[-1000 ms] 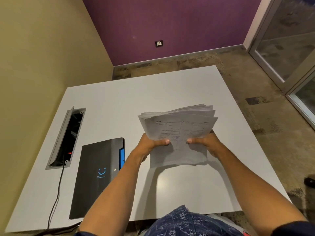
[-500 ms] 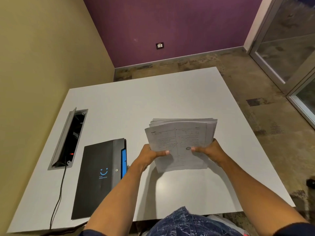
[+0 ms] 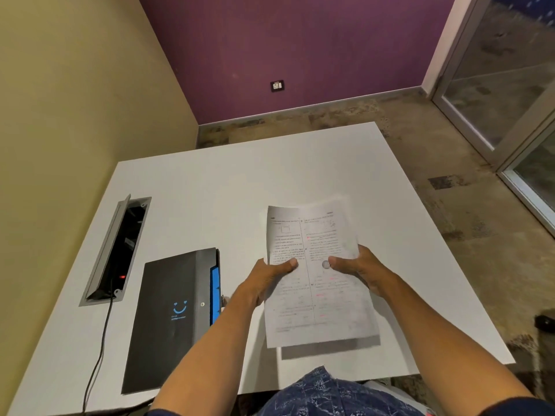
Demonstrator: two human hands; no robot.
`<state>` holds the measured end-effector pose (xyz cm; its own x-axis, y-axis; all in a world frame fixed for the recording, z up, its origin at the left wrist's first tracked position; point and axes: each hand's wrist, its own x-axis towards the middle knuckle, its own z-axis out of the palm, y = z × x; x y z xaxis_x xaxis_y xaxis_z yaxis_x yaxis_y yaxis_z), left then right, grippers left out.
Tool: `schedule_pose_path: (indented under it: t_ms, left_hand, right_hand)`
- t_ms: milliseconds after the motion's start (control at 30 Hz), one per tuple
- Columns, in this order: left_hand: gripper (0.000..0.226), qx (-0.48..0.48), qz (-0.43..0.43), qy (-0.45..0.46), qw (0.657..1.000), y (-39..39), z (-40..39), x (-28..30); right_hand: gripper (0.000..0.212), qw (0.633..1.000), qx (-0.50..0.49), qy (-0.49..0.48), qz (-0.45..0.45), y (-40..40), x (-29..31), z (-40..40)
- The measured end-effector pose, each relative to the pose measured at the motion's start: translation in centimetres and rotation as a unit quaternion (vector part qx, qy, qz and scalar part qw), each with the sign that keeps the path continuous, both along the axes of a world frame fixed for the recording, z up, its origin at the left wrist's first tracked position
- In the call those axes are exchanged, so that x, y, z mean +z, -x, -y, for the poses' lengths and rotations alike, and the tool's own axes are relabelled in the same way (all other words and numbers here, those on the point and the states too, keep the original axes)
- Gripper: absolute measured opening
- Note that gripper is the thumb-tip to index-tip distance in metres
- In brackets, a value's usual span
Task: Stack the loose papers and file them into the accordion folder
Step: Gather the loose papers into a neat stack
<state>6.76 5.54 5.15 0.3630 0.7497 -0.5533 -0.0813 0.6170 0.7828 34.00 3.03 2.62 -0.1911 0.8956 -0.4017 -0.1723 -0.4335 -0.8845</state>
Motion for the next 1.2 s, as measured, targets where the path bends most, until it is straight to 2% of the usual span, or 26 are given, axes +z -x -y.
schedule_pose_path:
  t_ms: [100,200,267,367,433,500,600,667,767,900,1033,1100,1200]
  left_hand:
    - [0.049,0.058,-0.022,0.029,0.998,0.5,0.3,-0.4]
    - [0.052,0.079,0.008,0.053,0.995,0.0,0.6,-0.9]
    - [0.053,0.083,0.008,0.079,0.993,-0.3,0.7,-1.0]
    - [0.047,0.077,0.023,0.089,0.993,0.4,0.4,-1.0]
    - [0.042,0.073,0.04,0.079,0.993,0.7,0.5,-1.1]
    - [0.04,0.073,0.025,0.06,0.995,0.4,0.7,-1.2]
    - [0.049,0.047,0.027,0.025,0.998,0.1,0.8,-1.3]
    - [0.057,0.015,0.02,-0.009,1.0,0.3,0.6,-0.8]
    - [0.075,-0.023,-0.053,-0.085,0.995,0.4,0.4,-0.4]
    - [0.079,-0.041,-0.082,-0.138,0.986,-0.1,0.5,-0.6]
    - [0.052,0.048,-0.078,-0.128,0.988,0.5,0.1,-0.1]
    - [0.06,0.068,-0.046,-0.101,0.992,0.9,-0.2,0.3]
    - [0.08,0.033,-0.009,-0.1,0.994,1.2,-0.5,1.1]
  right_hand:
    - [0.063,0.999,-0.006,0.021,-0.048,-0.4,0.0,0.1]
    - [0.069,0.998,-0.005,0.031,-0.056,0.3,0.0,0.4]
    - [0.065,0.999,-0.003,0.019,-0.028,0.8,-0.3,0.6]
    - [0.054,0.997,-0.048,0.031,-0.048,0.3,-0.6,1.0]
    - [0.051,0.996,-0.057,0.042,-0.061,0.0,-0.8,1.3]
    - [0.057,0.996,-0.046,0.043,-0.057,0.3,-1.0,1.5]
    - [0.063,0.996,-0.047,0.037,-0.072,0.4,-0.8,1.5]
    - [0.06,0.994,-0.043,0.035,-0.091,0.1,-0.4,1.5]
    - [0.054,0.994,-0.035,0.045,-0.089,0.2,-0.2,1.4]
    - [0.035,0.999,-0.046,-0.002,-0.02,0.7,-0.1,1.2]
    - [0.036,0.997,-0.057,-0.041,0.022,0.6,0.8,0.9]
    - [0.039,0.997,-0.041,-0.058,0.036,0.7,1.4,0.7]
    - [0.046,0.996,-0.033,-0.077,0.035,0.8,2.1,0.4]
